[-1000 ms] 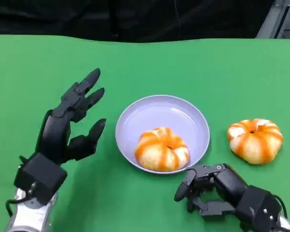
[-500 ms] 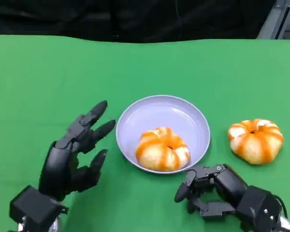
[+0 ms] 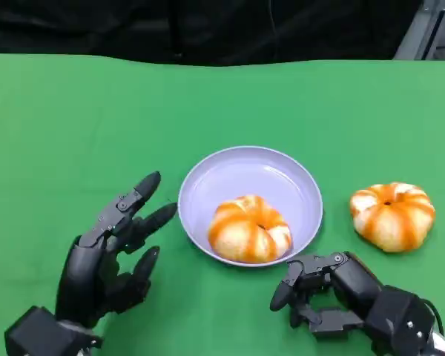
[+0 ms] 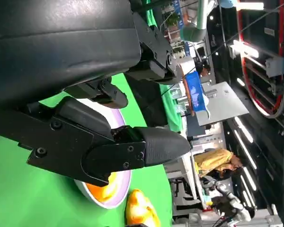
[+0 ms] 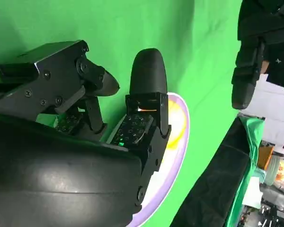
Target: Grasp the bread from the table and place it into the plate.
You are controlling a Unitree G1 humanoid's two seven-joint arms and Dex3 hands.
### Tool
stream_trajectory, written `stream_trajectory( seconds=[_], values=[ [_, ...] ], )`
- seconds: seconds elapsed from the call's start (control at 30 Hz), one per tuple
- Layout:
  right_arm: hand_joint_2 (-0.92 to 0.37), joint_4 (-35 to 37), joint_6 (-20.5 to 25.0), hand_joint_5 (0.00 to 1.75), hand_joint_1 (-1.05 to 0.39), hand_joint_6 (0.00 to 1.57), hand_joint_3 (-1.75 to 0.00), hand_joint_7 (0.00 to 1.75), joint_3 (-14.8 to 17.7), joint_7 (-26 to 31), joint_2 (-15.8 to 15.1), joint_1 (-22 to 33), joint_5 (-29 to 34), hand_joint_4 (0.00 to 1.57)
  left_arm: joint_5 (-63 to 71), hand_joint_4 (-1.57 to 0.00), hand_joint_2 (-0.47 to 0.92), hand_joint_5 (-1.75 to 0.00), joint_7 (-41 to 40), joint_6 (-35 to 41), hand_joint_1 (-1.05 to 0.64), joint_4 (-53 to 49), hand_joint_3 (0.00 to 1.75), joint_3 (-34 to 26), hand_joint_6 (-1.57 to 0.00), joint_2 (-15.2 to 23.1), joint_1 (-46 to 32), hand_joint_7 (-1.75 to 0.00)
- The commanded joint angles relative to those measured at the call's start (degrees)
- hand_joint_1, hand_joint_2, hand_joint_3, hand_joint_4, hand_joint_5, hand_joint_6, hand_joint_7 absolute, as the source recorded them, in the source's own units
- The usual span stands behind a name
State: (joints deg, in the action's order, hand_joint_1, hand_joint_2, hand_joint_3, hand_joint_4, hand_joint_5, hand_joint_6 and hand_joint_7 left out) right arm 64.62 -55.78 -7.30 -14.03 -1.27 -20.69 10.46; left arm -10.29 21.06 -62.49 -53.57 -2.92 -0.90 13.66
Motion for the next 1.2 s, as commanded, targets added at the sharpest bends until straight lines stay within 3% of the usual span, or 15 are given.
stream_trajectory(
  seconds=[0.03,0.67,0.97,1.1,1.2],
  values=[
    [-0.63,0.1,-0.7,1.24,0.22,1.03,-0.93,0.87,0.2,0.0,-0.9,0.7,-0.5,1.01,1.0,-0.69,0.92,-0.03,0.3,-2.3,-0.74,-1.2,0.59,-0.6,-0.41,0.9,-1.1,-0.01],
    [-0.65,-0.6,-0.2,1.24,0.19,1.02,-0.89,0.86,0.2,-0.6,-1.2,1.2,-0.8,1.0,8.5,-0.72,0.92,-0.02,-1.5,-4.9,-0.75,-8.8,0.6,0.0,-0.49,4.9,-2.7,-0.02],
    [-0.65,-0.4,-0.2,1.25,0.19,1.02,-0.88,0.85,0.2,-0.2,-1.2,0.9,-0.5,0.99,25.2,-0.78,0.92,-0.03,-16.6,-3.4,-0.76,-8.9,0.63,3.9,-0.54,9.4,-1.8,-0.02],
    [-0.64,-0.3,-0.3,1.25,0.18,1.02,-0.88,0.85,0.3,-0.2,-1.1,0.7,-0.5,0.99,26.5,-0.79,0.92,-0.01,-17.9,-3.1,-0.61,-9.4,0.46,5.4,-0.56,10.2,-1.2,-0.01],
    [-0.64,-0.1,-0.6,1.26,0.19,1.02,-0.89,0.85,0.2,0.0,-1.1,0.7,-0.4,0.99,24.8,-0.79,0.92,-0.01,-16.5,-3.0,-0.38,-9.8,0.27,5.7,-0.57,10.0,-1.0,-0.01]
  ],
)
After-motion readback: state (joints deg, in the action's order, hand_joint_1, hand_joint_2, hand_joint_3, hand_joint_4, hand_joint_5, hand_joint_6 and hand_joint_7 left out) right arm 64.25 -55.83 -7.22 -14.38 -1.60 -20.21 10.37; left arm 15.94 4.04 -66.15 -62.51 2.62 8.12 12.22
